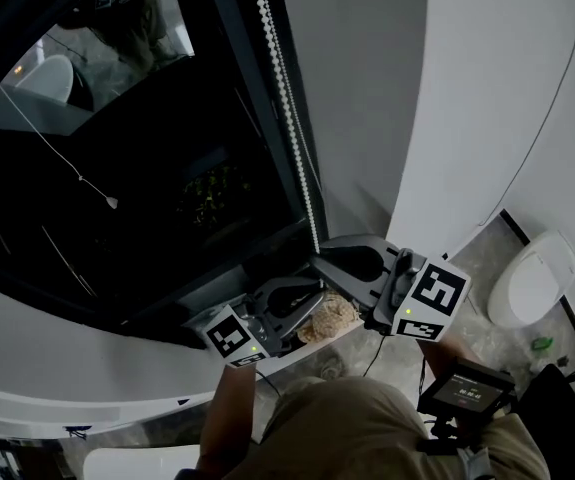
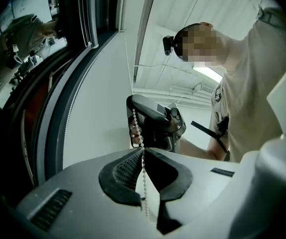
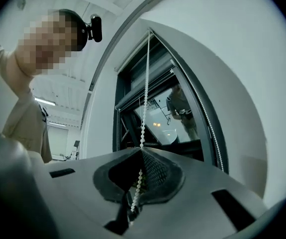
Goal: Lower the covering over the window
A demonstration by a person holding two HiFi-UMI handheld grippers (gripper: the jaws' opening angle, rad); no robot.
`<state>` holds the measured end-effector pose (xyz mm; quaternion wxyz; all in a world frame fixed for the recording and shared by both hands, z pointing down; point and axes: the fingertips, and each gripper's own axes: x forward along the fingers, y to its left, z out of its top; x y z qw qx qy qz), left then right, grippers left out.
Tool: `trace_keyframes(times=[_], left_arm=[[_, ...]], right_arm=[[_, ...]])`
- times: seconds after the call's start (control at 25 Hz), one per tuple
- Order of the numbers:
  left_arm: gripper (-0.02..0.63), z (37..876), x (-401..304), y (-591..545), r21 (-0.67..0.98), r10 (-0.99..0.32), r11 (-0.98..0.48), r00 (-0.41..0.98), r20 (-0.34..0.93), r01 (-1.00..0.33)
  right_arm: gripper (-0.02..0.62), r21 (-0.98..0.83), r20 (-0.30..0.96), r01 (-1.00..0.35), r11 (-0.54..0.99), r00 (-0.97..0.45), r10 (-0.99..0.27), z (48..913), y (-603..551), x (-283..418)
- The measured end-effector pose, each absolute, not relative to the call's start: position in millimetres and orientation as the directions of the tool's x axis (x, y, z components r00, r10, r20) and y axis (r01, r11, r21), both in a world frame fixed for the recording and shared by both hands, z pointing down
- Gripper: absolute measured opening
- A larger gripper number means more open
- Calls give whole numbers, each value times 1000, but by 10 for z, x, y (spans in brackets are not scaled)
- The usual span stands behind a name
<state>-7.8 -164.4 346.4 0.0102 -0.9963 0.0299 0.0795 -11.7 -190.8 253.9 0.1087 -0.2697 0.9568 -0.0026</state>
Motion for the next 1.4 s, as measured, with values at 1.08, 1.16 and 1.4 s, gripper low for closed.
trace_keyframes(times=[1.08, 1.16, 1.4], left_arm=[[17, 2629, -226, -1860, -85, -142, -980, 935, -324, -179], [17, 2635, -212, -1892, -86, -159, -977, 932, -325, -197], [17, 2900, -164, -1968, -105, -227, -960, 942, -246, -259]], right_arm=[[112, -40, -264, -466, 884, -848, -459, 2502, -1851, -83], [112, -31, -265, -459, 888, -853, -450, 2485, -1833, -126], [111, -59, -262, -483, 874, -837, -480, 2600, -1891, -87]])
